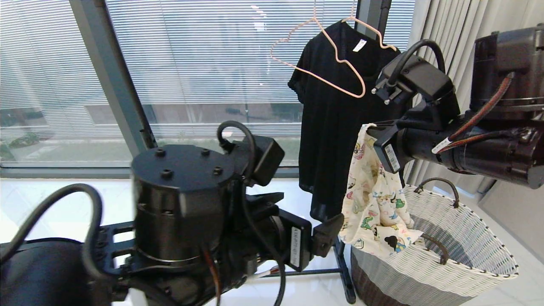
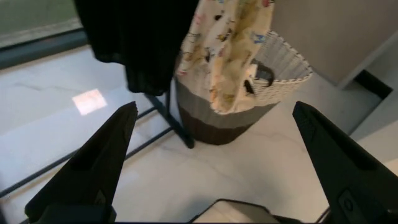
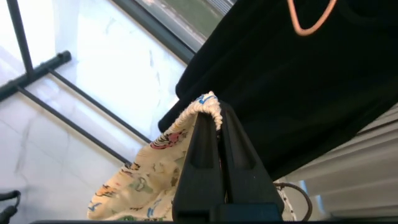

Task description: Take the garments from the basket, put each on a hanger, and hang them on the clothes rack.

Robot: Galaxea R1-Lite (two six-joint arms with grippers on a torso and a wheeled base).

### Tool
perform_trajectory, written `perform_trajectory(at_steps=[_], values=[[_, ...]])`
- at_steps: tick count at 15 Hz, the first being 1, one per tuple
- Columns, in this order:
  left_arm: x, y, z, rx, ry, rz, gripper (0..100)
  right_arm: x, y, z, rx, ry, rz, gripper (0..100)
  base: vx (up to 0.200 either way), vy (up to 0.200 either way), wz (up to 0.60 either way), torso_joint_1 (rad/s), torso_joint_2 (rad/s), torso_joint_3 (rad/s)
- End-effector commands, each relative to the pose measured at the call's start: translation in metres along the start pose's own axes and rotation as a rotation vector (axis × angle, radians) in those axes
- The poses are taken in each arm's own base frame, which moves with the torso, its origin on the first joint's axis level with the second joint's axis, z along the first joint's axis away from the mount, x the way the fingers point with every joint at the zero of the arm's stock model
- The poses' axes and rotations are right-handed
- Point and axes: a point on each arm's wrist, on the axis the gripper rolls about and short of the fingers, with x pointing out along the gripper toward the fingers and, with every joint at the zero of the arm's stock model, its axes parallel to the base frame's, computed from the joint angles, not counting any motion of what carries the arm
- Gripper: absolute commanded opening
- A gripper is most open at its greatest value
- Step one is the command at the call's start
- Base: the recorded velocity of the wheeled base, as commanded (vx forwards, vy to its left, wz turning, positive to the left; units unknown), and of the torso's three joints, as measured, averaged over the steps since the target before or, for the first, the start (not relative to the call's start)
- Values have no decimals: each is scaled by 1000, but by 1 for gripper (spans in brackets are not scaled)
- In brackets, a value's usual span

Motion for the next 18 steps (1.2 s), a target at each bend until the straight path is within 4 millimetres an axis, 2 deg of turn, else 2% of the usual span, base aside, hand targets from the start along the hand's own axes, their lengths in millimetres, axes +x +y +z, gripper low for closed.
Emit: perform_trajectory(at_steps=[1,4,9,14,18], values=[[38,-7,-10,3,54,13,100,-11,-5,4,21,-26,-8,0,0,0,0,0,0,0],[67,-11,-13,5,70,26,100,-17,-7,4,44,-35,-8,0,0,0,0,0,0,0],[131,-7,-17,-3,52,108,100,-20,-9,5,81,-42,-10,0,0,0,0,0,0,0],[153,9,-43,8,117,197,100,-21,-10,5,99,-57,16,0,0,0,0,0,0,0],[155,14,-58,17,165,206,100,-24,-11,8,111,-79,43,0,0,0,0,0,0,0]])
